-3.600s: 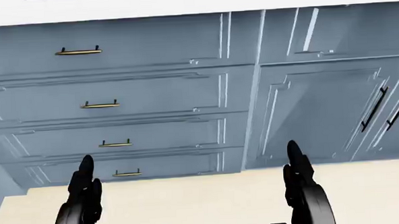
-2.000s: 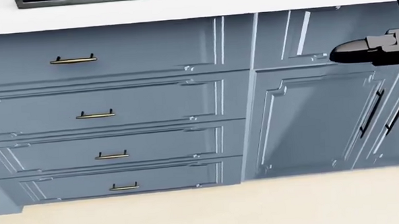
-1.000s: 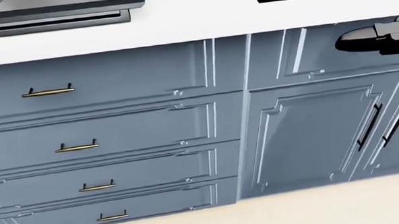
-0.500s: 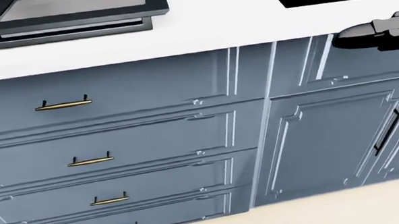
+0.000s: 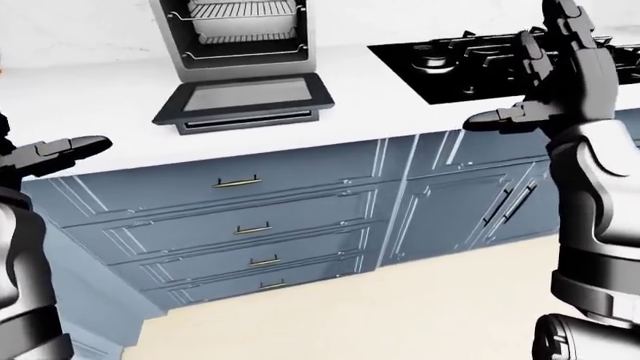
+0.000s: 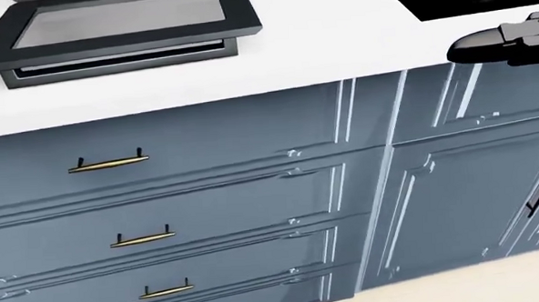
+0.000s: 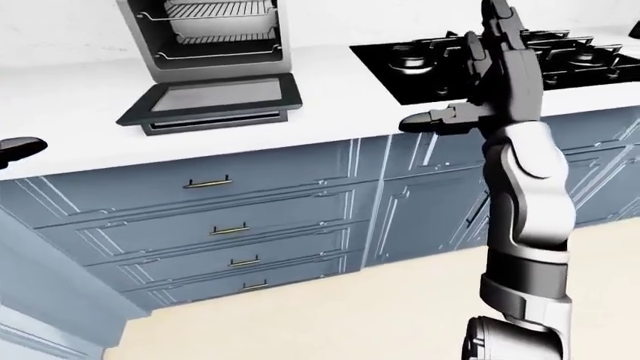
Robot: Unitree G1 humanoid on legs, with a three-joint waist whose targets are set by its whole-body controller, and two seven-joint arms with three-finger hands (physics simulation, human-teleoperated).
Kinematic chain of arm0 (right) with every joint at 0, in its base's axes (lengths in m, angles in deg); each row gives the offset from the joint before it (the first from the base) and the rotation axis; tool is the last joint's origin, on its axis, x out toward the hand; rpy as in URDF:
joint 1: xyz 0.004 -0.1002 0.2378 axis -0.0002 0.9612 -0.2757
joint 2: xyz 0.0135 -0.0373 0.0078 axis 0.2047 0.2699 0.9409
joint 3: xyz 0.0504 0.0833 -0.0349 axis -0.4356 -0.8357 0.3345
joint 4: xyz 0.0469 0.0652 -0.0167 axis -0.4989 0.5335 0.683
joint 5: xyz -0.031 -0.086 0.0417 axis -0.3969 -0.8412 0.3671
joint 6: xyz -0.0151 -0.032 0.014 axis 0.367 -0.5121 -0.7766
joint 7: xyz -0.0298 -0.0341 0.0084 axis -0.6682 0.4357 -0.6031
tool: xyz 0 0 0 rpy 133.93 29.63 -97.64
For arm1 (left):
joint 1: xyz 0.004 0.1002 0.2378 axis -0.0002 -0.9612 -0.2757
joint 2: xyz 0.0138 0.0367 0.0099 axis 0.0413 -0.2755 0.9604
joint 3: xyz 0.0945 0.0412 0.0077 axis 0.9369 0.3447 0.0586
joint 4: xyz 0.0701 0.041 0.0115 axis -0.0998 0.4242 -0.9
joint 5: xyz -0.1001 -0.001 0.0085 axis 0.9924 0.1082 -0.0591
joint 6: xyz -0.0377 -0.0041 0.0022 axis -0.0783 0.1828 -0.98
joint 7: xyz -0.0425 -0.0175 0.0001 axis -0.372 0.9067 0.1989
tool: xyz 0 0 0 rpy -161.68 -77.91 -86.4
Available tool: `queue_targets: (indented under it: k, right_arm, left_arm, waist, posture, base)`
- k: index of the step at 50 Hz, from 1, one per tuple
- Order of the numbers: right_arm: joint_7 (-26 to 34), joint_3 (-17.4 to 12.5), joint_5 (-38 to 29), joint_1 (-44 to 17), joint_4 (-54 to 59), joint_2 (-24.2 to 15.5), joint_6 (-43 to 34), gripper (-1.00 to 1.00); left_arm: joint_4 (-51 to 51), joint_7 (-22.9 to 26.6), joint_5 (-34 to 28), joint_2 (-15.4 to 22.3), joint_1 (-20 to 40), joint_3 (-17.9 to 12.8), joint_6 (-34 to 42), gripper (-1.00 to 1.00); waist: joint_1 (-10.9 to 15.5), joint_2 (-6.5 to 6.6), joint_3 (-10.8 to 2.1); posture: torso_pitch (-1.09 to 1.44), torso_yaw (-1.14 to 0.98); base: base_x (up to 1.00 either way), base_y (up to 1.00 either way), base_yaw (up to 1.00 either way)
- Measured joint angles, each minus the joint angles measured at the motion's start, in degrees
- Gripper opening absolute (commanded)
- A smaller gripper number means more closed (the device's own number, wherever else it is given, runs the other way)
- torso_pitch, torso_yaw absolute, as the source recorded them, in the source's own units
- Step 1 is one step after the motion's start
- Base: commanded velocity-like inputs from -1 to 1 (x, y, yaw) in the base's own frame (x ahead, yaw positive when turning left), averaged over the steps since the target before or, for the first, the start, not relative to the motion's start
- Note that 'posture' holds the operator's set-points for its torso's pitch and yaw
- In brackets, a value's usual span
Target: Close the toaster oven door.
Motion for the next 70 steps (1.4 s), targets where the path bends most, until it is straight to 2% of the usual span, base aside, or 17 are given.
queue_targets:
  k: [2,7,11,13,17,28,30,35,38,40,46,54,56,60,64,66,70]
  right_arm:
    - [-0.1,-0.5,-0.1,0.2,0.4,-0.1,0.2,1.00]
    - [-0.4,-0.6,-0.3,0.8,1.3,-0.2,-0.8,1.00]
    - [-0.2,-0.7,-0.3,0.4,0.8,-0.4,0.0,1.00]
    - [-0.2,-0.5,-0.4,0.0,1.0,-0.2,0.3,1.00]
    - [0.4,1.1,-0.2,0.9,1.4,0.7,-0.1,1.00]
    - [0.3,-0.1,-0.2,0.3,-0.2,-0.2,0.4,1.00]
    - [0.2,-0.6,-0.3,0.5,0.4,-0.2,0.5,1.00]
    - [-0.2,-0.6,-0.7,0.7,1.9,-0.3,-0.3,1.00]
    - [-0.1,-0.7,-0.4,0.6,0.4,-0.5,-0.2,1.00]
    - [-0.1,-0.7,-0.4,0.0,0.4,-0.6,0.1,1.00]
    - [0.6,1.0,-0.1,0.7,1.3,0.3,-0.6,1.00]
    - [0.4,-0.1,0.0,-0.5,-0.4,-0.5,0.0,1.00]
    - [0.2,-0.6,-0.1,-0.1,0.2,-0.6,0.2,1.00]
    - [-0.1,-0.8,-0.3,0.6,1.2,-0.6,-0.8,1.00]
    - [0.0,-0.8,-0.2,-0.3,0.9,-1.1,-0.5,1.00]
    - [0.0,-0.9,-0.2,-0.8,0.9,-1.3,-0.3,1.00]
    - [0.3,0.5,0.2,-0.1,0.6,-0.4,-0.4,1.00]
  left_arm:
    - [0.1,0.1,0.0,-0.7,-0.3,0.6,-0.2,1.00]
    - [0.9,0.5,0.0,-0.6,-0.2,1.0,0.3,1.00]
    - [-0.1,0.3,0.0,-0.2,0.1,0.5,-0.4,1.00]
    - [-0.2,0.3,-0.1,0.1,0.2,0.3,-0.7,1.00]
    - [0.7,-0.2,-0.4,-0.2,-0.8,-0.4,-0.6,1.00]
    - [0.1,0.1,-0.4,-0.1,-0.3,-0.3,-0.7,1.00]
    - [0.1,0.2,-0.4,-0.7,-0.6,0.3,-0.8,1.00]
    - [0.5,0.5,-0.3,-0.5,-0.4,0.8,-0.2,1.00]
    - [-0.3,0.4,-0.2,-0.1,-0.2,0.3,-0.4,1.00]
    - [-0.6,0.3,-0.2,0.1,-0.1,0.0,-0.7,1.00]
    - [0.7,-0.2,-0.3,0.1,-0.7,-0.6,-0.3,1.00]
    - [0.1,-0.2,-0.2,0.5,0.0,-0.6,-0.6,1.00]
    - [0.1,-0.1,-0.1,-0.3,-0.4,0.3,-0.7,1.00]
    - [1.0,0.4,-0.1,-0.3,-0.5,0.8,-0.3,1.00]
    - [1.5,0.4,0.0,0.6,0.2,0.1,-1.0,1.00]
    - [1.6,0.4,0.0,1.0,0.4,-0.1,-1.5,1.00]
    - [2.6,-0.2,0.1,1.2,-0.2,-1.1,-1.9,1.00]
  waist:
    - [-0.7,1.52,0.18]
    - [-0.9,1.97,-0.18]
    - [-1.2,5.47,0.30]
    - [-1.2,7.97,-0.32]
    - [-0.2,7.08,0.33]
    - [0.1,0.07,-0.05]
    - [-0.6,1.59,0.35]
    - [-0.8,2.51,0.15]
    - [-1.0,4.95,0.57]
    - [-1.1,7.55,0.04]
    - [0.2,6.34,0.37]
    - [0.4,0.01,-0.08]
    - [-0.3,1.33,0.24]
    - [-0.9,1.80,0.22]
    - [-1.0,4.83,0.64]
    - [-1.2,7.21,0.26]
    - [0.0,7.21,0.52]
  posture:
    - [0.00,0.00]
    - [0.00,0.00]
    - [0.00,0.00]
    - [0.00,0.00]
    - [0.00,0.00]
    - [0.00,0.00]
    - [0.00,0.00]
    - [0.00,0.00]
    - [0.00,0.00]
    - [0.00,0.00]
    - [0.00,0.00]
    - [0.00,0.00]
    - [0.00,0.00]
    - [0.00,0.00]
    - [0.00,0.00]
    - [0.00,0.00]
    - [0.00,0.00]
  base:
    - [0.10,0.21,0.00]
    - [0.10,0.21,0.00]
    - [0.10,0.21,0.00]
    - [0.11,0.21,0.00]
    - [0.10,0.21,0.00]
    - [0.13,0.15,0.00]
    - [0.15,0.10,0.00]
    - [0.15,0.10,0.00]
    - [0.15,0.10,0.00]
    - [0.16,0.10,0.00]
    - [0.17,0.08,0.00]
    - [0.17,0.09,0.00]
    - [0.16,0.09,0.00]
    - [0.17,0.08,0.00]
    - [0.17,0.08,0.00]
    - [0.17,0.08,0.00]
    - [0.17,0.09,0.00]
